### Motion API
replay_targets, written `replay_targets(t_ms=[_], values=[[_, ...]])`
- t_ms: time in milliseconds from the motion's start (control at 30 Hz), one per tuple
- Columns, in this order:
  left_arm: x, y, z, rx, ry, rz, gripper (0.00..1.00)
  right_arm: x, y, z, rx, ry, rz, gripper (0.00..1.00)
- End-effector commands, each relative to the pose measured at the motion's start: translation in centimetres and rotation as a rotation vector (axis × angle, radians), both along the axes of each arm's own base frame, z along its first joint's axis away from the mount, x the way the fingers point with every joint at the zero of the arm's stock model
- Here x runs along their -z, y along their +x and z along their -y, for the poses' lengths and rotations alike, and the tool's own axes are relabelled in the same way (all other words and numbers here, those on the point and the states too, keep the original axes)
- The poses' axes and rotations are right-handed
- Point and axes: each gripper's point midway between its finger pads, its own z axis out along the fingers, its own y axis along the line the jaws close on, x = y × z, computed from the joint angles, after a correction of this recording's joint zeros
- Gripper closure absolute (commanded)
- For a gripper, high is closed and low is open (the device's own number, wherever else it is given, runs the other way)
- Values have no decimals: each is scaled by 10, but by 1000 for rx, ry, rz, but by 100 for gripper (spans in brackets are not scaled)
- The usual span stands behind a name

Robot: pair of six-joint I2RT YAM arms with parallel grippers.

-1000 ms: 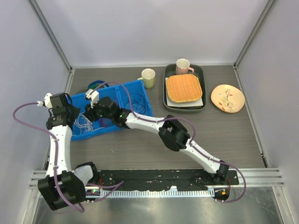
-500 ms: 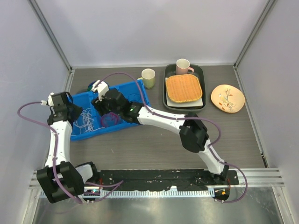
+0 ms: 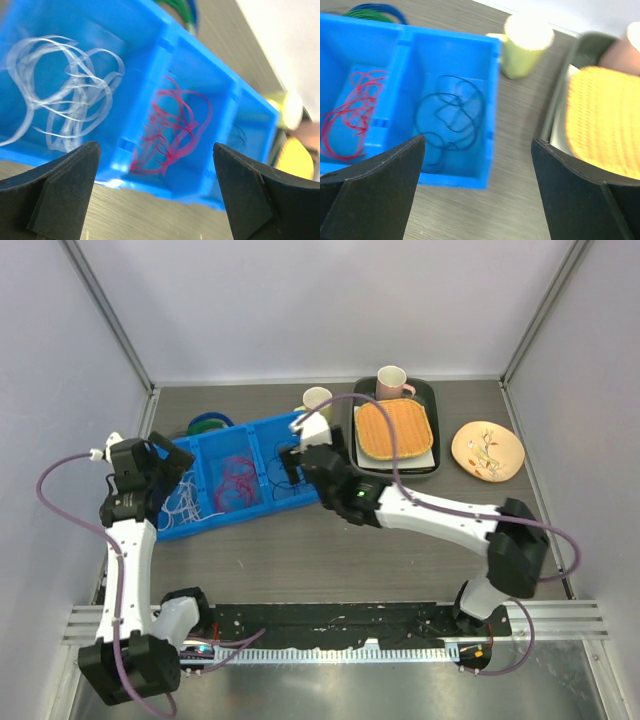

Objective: Untangle the cables

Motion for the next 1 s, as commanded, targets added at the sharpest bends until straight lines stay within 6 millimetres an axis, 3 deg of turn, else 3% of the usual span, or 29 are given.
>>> replay_targets(t_ms=[0, 33, 67, 100, 133, 200, 233, 300, 333, 400, 500, 600, 767, 967], values=[[-53, -4, 43, 126, 48, 125, 0, -22, 3, 72, 185, 261, -3, 6], [-57, -7, 69, 208, 59, 141, 0, 1, 7, 99, 242, 262, -36, 4], [-60, -9, 79, 237, 67, 151, 0, -13, 2, 116, 272, 375, -35, 4], [-60, -11, 88, 263, 75, 157, 0, -7, 0, 129, 291, 416, -57, 3], [-61, -12, 110, 337, 76, 169, 0, 17, -3, 154, 345, 406, -91, 3], [-50, -15, 127, 389, 91, 146, 0, 11, -17, 177, 384, 503, -81, 3], [-41, -16, 144, 435, 115, 124, 0, 39, -29, 195, 431, 446, -110, 3], [-20, -20, 160, 487, 161, 69, 0, 46, -45, 217, 474, 471, -111, 3], [-4, -26, 176, 543, 209, 23, 0, 64, -52, 233, 525, 446, -117, 3], [19, -34, 178, 548, 276, -36, 0, 75, -68, 253, 568, 448, -128, 3], [27, -38, 176, 524, 333, -43, 0, 94, -87, 278, 634, 459, -139, 3], [13, -40, 179, 526, 293, 20, 0, 98, -96, 289, 657, 482, -141, 3], [-5, -48, 177, 535, 231, 141, 0, 88, -104, 290, 609, 535, -126, 3], [-8, -60, 164, 514, 235, 150, 0, 88, -107, 293, 592, 561, -105, 3]])
